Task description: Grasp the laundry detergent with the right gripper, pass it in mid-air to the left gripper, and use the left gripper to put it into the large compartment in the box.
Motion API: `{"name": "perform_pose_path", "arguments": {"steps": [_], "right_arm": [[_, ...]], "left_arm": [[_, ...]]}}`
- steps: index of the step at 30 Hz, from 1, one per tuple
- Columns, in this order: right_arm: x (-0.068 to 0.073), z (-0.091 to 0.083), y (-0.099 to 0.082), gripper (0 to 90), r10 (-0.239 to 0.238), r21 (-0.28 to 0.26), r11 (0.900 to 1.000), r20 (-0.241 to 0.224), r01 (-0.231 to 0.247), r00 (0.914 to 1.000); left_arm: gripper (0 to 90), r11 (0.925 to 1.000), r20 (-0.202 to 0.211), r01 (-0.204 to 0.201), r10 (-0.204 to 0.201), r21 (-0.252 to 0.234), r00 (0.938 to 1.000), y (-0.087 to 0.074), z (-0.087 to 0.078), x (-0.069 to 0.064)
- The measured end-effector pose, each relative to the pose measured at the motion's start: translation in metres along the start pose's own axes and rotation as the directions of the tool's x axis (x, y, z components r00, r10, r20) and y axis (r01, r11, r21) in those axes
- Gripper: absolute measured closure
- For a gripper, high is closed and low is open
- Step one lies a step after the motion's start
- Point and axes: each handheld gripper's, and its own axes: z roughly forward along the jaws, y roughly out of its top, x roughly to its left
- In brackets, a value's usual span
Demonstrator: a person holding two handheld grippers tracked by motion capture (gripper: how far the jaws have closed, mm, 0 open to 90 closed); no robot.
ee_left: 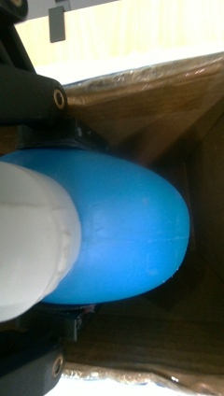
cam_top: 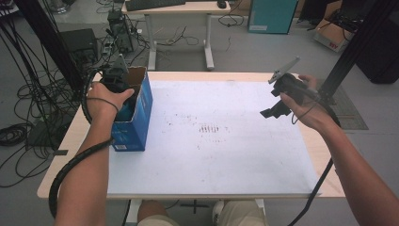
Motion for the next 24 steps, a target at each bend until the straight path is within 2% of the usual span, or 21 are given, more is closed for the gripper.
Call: {"name": "perform_pose_path", "arguments": {"steps": [24], "right_arm": [[-0.0043, -0.0045, -0.0018, 4.5, 0.005, 0.004, 1.0000, 0.006, -0.005, 1.0000]], "left_arm": [[36.5, 0.9999, -0.002, -0.010, 0.010, -0.003, 0.9999, 0.0003, 0.0008, -0.0006]]}}
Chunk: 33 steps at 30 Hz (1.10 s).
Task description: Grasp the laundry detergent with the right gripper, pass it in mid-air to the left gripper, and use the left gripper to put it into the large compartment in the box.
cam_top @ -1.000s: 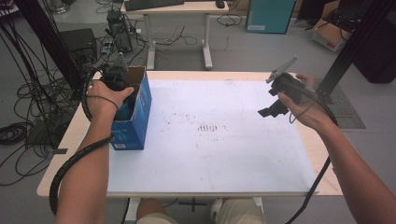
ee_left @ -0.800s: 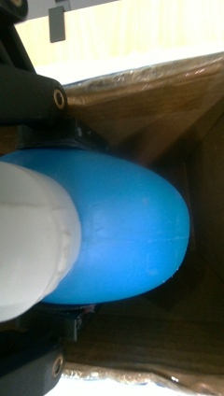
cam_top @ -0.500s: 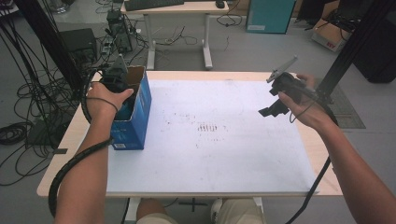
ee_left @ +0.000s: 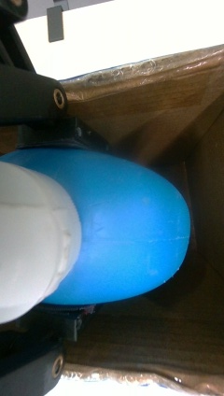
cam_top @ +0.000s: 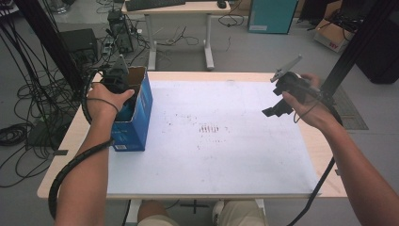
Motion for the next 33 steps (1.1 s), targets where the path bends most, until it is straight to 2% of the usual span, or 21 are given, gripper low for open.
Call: {"name": "perform_pose_path", "arguments": {"steps": [33], "right_arm": [[-0.0022, 0.0000, 0.0027, 4.5, -0.016, 0.015, 0.9998, -0.001, 0.016, 0.9999]], "left_arm": [[36.6, 1.0000, 0.001, -0.009, 0.009, -0.004, 1.0000, -0.0005, 0.0000, -0.0011]]}}
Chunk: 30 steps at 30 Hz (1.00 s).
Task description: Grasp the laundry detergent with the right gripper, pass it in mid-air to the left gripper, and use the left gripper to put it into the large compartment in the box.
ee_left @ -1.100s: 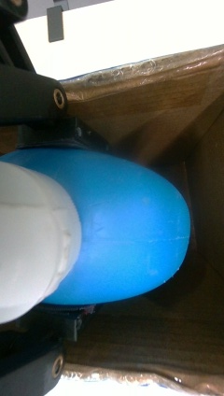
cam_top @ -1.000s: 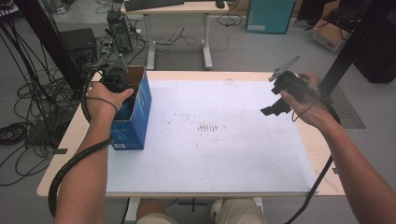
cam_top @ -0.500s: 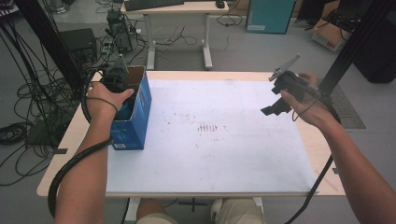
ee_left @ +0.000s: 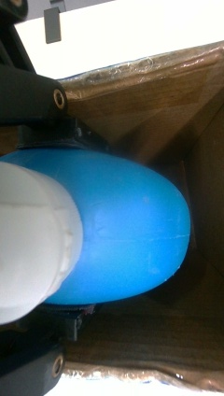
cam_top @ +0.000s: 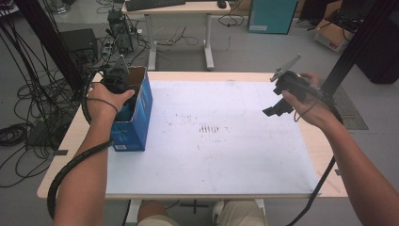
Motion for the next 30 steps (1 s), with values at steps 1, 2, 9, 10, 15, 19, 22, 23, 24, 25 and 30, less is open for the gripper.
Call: {"name": "perform_pose_path", "arguments": {"steps": [1, 2, 9, 10, 15, 19, 22, 23, 24, 25, 30], "right_arm": [[0.0000, 0.0000, 0.0002, 4.5, 0.000, 0.000, 1.0000, 0.001, 0.000, 1.0000], [-0.0002, 0.0002, 0.0003, 4.5, -0.002, 0.000, 1.0000, 0.000, 0.002, 1.0000], [-0.0004, -0.0002, 0.0006, 4.5, -0.001, -0.001, 1.0000, 0.000, 0.001, 1.0000], [-0.0004, -0.0001, 0.0007, 4.5, -0.001, 0.000, 1.0000, -0.001, 0.001, 1.0000], [-0.0012, 0.0005, 0.0005, 4.5, -0.004, 0.000, 1.0000, -0.006, 0.004, 1.0000], [-0.0012, -0.0001, 0.0009, 4.5, -0.004, 0.003, 1.0000, -0.004, 0.004, 1.0000], [-0.0014, 0.0008, 0.0009, 4.5, -0.007, 0.000, 1.0000, -0.004, 0.007, 1.0000], [-0.0012, 0.0010, 0.0008, 4.5, -0.006, -0.002, 1.0000, -0.004, 0.006, 1.0000], [-0.0011, 0.0009, 0.0008, 4.5, -0.005, 0.003, 1.0000, -0.004, 0.005, 1.0000], [-0.0012, 0.0011, 0.0008, 4.5, -0.006, 0.003, 1.0000, -0.006, 0.006, 1.0000], [-0.0009, 0.0008, 0.0009, 4.5, -0.008, 0.004, 1.0000, -0.007, 0.008, 0.9999]], "left_arm": [[36.6, 1.0000, 0.000, 0.000, 0.000, 0.000, 1.0000, -0.0001, 0.0000, -0.0001], [36.6, 1.0000, 0.000, -0.002, 0.002, 0.001, 1.0000, -0.0002, -0.0001, -0.0002], [36.6, 1.0000, 0.001, -0.003, 0.003, 0.000, 1.0000, -0.0006, -0.0003, 0.0000], [36.6, 1.0000, 0.001, -0.004, 0.004, 0.000, 1.0000, -0.0006, -0.0003, -0.0001], [36.6, 1.0000, 0.000, -0.003, 0.003, 0.001, 1.0000, -0.0001, -0.0002, -0.0003], [36.7, 1.0000, -0.005, -0.008, 0.008, 0.001, 1.0000, 0.0006, -0.0002, -0.0006], [36.6, 1.0000, -0.006, -0.008, 0.008, 0.001, 0.9999, 0.0006, -0.0002, -0.0008], [36.6, 1.0000, -0.006, -0.008, 0.008, 0.001, 0.9999, 0.0005, -0.0002, -0.0009], [36.6, 1.0000, -0.006, -0.008, 0.008, 0.001, 0.9999, 0.0005, -0.0002, -0.0009], [36.6, 1.0000, -0.006, -0.008, 0.008, 0.000, 1.0000, 0.0004, -0.0002, -0.0008], [36.6, 1.0000, -0.003, -0.005, 0.004, -0.001, 1.0000, 0.0000, -0.0002, -0.0011]]}}
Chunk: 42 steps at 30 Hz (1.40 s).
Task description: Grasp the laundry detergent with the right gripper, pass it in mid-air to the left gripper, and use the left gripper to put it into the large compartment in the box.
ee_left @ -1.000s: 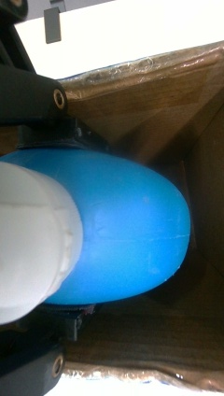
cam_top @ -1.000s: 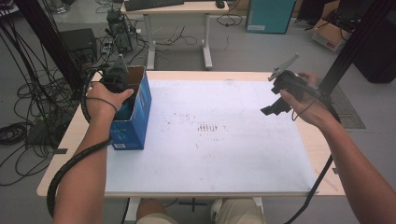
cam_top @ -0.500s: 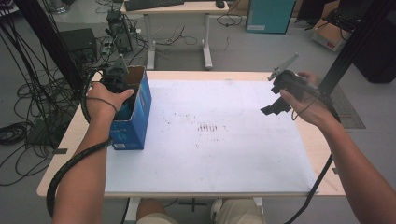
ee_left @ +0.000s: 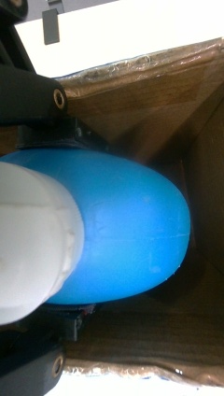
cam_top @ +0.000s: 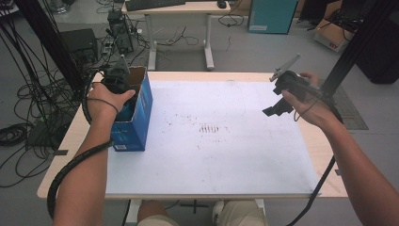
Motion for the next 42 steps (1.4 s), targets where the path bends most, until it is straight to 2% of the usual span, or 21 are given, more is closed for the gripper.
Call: {"name": "perform_pose_path", "arguments": {"steps": [7, 11, 19, 39, 42], "right_arm": [[0.000, 0.000, 0.000, 4.5, 0.002, -0.010, 1.0000, 0.002, -0.002, 1.0000], [0.000, 0.000, 0.000, 4.5, -0.001, 0.008, 1.0000, -0.002, 0.001, 1.0000], [0.001, 0.002, 0.002, 4.5, -0.005, 0.004, 1.0000, -0.004, 0.005, 1.0000], [0.003, 0.003, 0.004, 4.5, -0.009, -0.004, 1.0000, -0.008, 0.009, 0.9999], [0.003, 0.004, 0.004, 4.5, -0.009, -0.006, 0.9999, -0.009, 0.009, 0.9999]], "left_arm": [[36.6, 1.0000, -0.004, -0.004, 0.004, 0.003, 1.0000, 0.001, 0.000, -0.001], [36.6, 1.0000, -0.002, -0.003, 0.003, 0.004, 1.0000, 0.001, 0.000, -0.001], [35.9, 1.0000, -0.001, -0.006, 0.006, -0.007, 1.0000, 0.001, -0.001, -0.001], [28.4, 0.9986, -0.005, -0.019, 0.019, -0.049, 0.9998, -0.004, -0.026, -0.004], [29.0, 0.9981, -0.018, -0.018, 0.017, -0.059, 0.9997, -0.005, -0.030, -0.006]]}}
